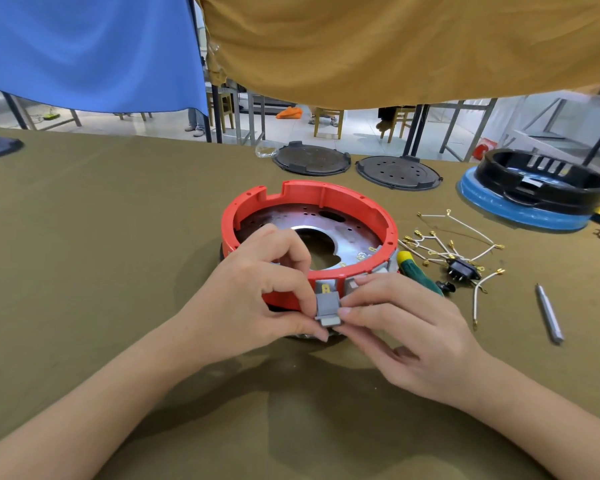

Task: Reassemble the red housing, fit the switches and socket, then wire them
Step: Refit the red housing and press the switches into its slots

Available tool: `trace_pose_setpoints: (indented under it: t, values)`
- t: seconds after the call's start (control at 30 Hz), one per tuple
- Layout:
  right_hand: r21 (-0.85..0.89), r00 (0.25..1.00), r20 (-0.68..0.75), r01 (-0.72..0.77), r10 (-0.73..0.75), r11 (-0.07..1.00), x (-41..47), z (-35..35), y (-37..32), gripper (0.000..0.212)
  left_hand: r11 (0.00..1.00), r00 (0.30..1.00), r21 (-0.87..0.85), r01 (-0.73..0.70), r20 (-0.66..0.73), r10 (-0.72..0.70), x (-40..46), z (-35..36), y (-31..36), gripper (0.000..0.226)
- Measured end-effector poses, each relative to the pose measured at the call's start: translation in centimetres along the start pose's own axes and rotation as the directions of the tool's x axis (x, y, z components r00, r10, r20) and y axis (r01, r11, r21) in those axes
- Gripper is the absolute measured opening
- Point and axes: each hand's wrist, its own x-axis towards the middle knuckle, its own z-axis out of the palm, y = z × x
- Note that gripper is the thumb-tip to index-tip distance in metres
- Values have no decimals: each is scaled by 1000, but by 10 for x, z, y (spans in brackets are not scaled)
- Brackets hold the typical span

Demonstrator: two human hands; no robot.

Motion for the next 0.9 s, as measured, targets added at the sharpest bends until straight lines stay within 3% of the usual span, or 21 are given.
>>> trace_pose_setpoints:
  t: [0.13,0.43,0.67,0.9]
  values:
    - [53,994,-19,-106,107,993,-1,1,4,14,999,999,22,37,-8,-37,0,0,1,21]
    - [19,988,-43,-147,147,989,9,8,9,12,996,995,27,84,-61,-82,0,-2,0,20]
    - [79,943,93,-328,320,941,12,3,5,22,989,989,49,138,-61,-135,4,-1,1,40]
    - [34,938,65,-342,339,939,21,5,5,19,983,981,50,178,-87,-173,6,3,3,27]
